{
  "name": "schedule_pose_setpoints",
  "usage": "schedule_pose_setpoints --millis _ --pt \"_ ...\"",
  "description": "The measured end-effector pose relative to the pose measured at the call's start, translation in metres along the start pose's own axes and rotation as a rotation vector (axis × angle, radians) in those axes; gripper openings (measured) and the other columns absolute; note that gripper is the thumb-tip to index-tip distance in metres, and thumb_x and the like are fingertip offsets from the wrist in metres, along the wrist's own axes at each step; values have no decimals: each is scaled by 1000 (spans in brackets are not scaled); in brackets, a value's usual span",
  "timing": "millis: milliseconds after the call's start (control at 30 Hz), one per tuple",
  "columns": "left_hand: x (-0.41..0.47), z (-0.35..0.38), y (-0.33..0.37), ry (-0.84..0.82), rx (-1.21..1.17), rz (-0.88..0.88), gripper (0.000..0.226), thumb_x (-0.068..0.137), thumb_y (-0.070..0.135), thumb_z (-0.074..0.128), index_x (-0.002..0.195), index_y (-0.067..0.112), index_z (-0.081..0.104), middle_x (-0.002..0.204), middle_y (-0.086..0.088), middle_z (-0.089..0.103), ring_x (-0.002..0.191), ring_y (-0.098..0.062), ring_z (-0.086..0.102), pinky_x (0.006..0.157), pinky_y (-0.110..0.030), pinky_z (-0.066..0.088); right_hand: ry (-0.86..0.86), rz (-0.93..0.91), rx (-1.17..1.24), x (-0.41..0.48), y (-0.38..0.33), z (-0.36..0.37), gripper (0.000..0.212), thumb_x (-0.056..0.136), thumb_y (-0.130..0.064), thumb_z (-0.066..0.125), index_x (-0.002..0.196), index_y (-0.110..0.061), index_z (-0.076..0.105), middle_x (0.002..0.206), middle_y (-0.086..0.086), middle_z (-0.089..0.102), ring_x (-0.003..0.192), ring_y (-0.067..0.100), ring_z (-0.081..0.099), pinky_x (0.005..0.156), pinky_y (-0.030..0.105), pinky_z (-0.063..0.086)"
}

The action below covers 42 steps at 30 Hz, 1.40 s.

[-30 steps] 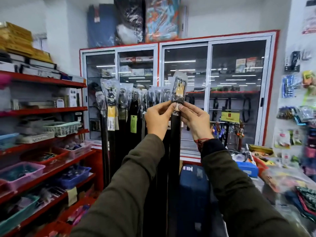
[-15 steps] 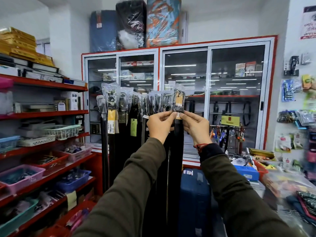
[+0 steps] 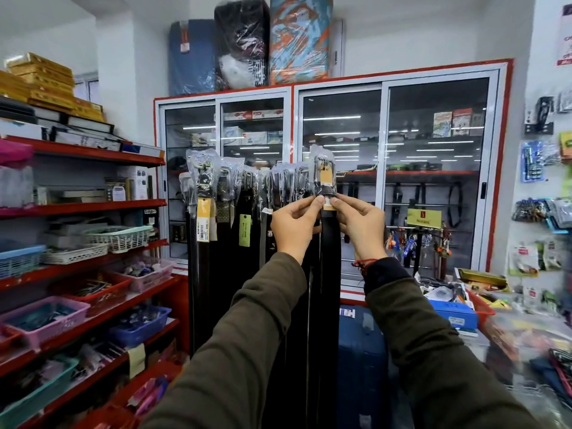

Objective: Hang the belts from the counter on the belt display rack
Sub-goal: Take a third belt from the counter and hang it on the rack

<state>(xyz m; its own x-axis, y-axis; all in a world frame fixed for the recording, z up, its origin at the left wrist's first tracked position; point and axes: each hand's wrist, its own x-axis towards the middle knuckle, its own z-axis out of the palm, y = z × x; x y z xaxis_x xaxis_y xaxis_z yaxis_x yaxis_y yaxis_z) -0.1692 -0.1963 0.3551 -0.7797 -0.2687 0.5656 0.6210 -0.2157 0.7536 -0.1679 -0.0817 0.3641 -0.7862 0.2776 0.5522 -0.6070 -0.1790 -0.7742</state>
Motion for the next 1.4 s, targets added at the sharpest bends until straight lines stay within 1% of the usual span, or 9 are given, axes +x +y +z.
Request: schedule_pose_setpoints --millis 133,333,433,533,733,900,1067,1200,1400 --pt "1 -6 -8 -1 -27 -86 28 85 21 79 107 3 77 100 -16 79 97 -29 76 72 -34 64 -8 56 -48 2 9 1 29 82 -12 77 110 -2 75 94 16 73 85 24 66 94 53 56" --pt "2 -18 -4 -24 275 99 38 89 23 75 123 10 70 96 -3 77 77 -3 72 64 -15 60 -66 -151 -269 3 24 2 40 93 -17 64 133 -12 61 127 9 67 113 25 68 89 37 59" --pt "3 -21 0 -50 611 365 47 97 25 61 143 15 52 136 -7 62 118 -16 62 106 -30 50 -88 -495 -563 4 30 1 52 104 -28 43 154 -22 31 159 -1 32 145 16 36 120 40 33" --pt "13 -25 3 -135 968 657 65 101 22 47 159 19 18 168 -4 18 155 -22 18 127 -38 16 -115 -700 -942 12 34 -2 58 106 -35 30 159 -28 9 168 -12 -1 157 17 -6 124 49 -8" --pt "44 -36 -7 -269 1495 784 70 103 32 35 160 17 -1 170 -1 -6 158 -24 -8 128 -50 3 -191 -760 -1323 37 43 1 64 104 -43 26 159 -28 -2 168 -9 -6 156 21 -11 118 65 -9" --pt "60 -44 -18 -279 1515 714 71 103 34 34 160 19 -4 170 2 -9 158 -20 -7 128 -50 4 -269 -715 -1319 52 54 11 66 103 -45 29 159 -31 -3 165 -15 -16 156 17 -13 120 64 -2" --pt "55 -49 -20 -265 1520 755 70 103 35 36 161 18 0 171 1 -4 158 -20 -5 129 -47 1 -231 -709 -1193 42 65 14 65 103 -36 35 159 -30 4 168 -13 -3 157 16 -6 121 62 1" --pt "46 -76 -12 -120 1491 868 68 102 34 37 161 17 7 171 -2 4 158 -22 0 129 -44 -5 -74 -826 -1024 20 73 27 62 102 -26 42 159 -19 17 169 -1 7 157 22 -2 124 56 3" --pt "48 -149 21 107 1473 943 67 101 30 38 160 16 10 170 -6 6 158 -25 3 128 -50 -2 -213 -977 -883 -8 70 92 63 103 -31 43 158 -13 20 168 6 9 157 27 1 126 52 7"
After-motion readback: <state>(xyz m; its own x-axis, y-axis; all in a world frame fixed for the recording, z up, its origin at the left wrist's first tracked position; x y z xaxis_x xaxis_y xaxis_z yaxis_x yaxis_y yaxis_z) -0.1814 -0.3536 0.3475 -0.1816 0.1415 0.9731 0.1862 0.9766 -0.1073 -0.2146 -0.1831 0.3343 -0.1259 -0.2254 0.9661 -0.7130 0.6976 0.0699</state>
